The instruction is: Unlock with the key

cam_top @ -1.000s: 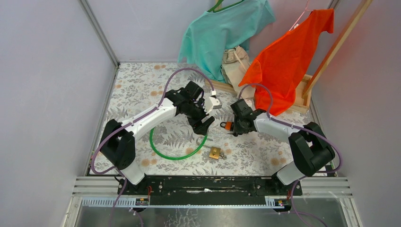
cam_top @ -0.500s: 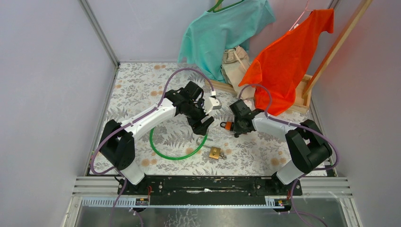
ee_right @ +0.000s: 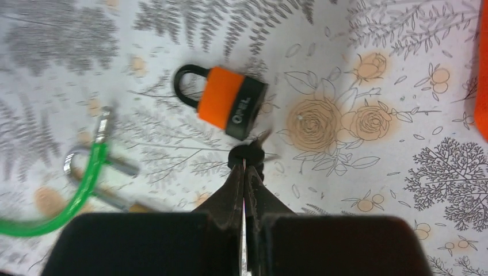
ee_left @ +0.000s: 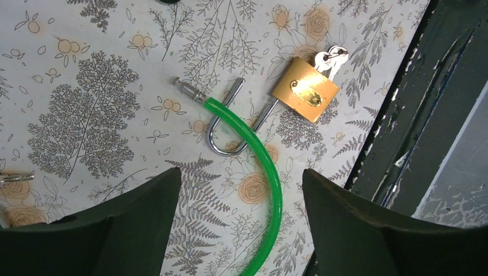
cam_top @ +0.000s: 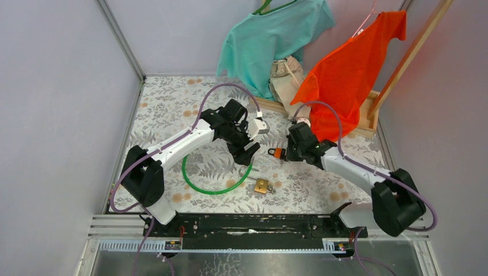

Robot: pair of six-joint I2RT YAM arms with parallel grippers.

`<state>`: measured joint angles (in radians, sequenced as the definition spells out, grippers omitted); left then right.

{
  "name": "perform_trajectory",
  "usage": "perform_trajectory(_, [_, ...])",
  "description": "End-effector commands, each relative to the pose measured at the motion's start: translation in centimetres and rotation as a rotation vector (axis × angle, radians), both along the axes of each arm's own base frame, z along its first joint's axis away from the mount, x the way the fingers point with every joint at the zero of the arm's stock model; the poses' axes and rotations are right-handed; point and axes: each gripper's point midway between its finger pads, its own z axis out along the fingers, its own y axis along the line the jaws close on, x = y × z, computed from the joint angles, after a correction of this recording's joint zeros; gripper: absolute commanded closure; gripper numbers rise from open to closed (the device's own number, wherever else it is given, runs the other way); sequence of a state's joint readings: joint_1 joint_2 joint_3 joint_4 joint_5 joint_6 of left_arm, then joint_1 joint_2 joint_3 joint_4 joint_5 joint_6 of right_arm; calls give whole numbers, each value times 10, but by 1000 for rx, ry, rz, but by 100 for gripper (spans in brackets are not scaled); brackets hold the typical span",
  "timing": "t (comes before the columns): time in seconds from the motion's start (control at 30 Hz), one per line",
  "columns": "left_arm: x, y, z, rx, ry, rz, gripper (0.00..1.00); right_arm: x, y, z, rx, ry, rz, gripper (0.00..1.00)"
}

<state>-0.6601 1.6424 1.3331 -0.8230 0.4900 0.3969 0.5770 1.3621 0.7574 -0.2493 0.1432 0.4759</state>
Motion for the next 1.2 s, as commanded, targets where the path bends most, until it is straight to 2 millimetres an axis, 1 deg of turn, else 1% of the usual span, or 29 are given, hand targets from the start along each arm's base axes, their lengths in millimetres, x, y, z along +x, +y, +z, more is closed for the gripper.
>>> perform_trajectory(0.0, [-1,-8,23,-58,-5,-23,16,3,20,54,117,-163,131,100])
perform_trajectory(0.1, [-4,-14,31,-89,19,-42,14,-6,31,80,191,-213,223,100])
perform_trajectory(0.17, [-8,-17,36,-116,29,-60,13,-15,42,100,258,-240,297,100])
perform_trajectory(0.3, [-18,-26,50,-196,46,-125,10,-35,62,140,385,-246,421,100])
perform_trajectory(0.33, [-24,-30,56,-233,55,-156,9,-38,68,154,428,-246,438,100])
perform_trajectory(0.43, [-33,-37,72,-321,45,-223,6,-51,84,183,562,-228,475,100])
perform_trajectory(0.5, [-36,-40,79,-366,23,-251,3,-56,91,199,638,-211,477,100])
perform_trajectory(0.63, [-40,-44,93,-436,-14,-282,2,-64,101,223,746,-183,477,100])
perform_trajectory(0.73, [-41,-47,100,-467,-19,-289,3,-67,107,236,820,-161,475,100])
perform_trajectory(0.87, [-51,-48,107,-511,-5,-333,6,-71,114,248,895,-134,475,100])
perform_trajectory(0.93, [-55,-48,109,-529,7,-347,10,-71,116,253,919,-127,471,100])
perform_trajectory(1.03, [-58,-48,111,-542,19,-359,18,-71,118,256,942,-121,461,100])
perform_trajectory(1.17, [-58,-47,112,-538,5,-359,39,-67,115,250,915,-129,433,100])
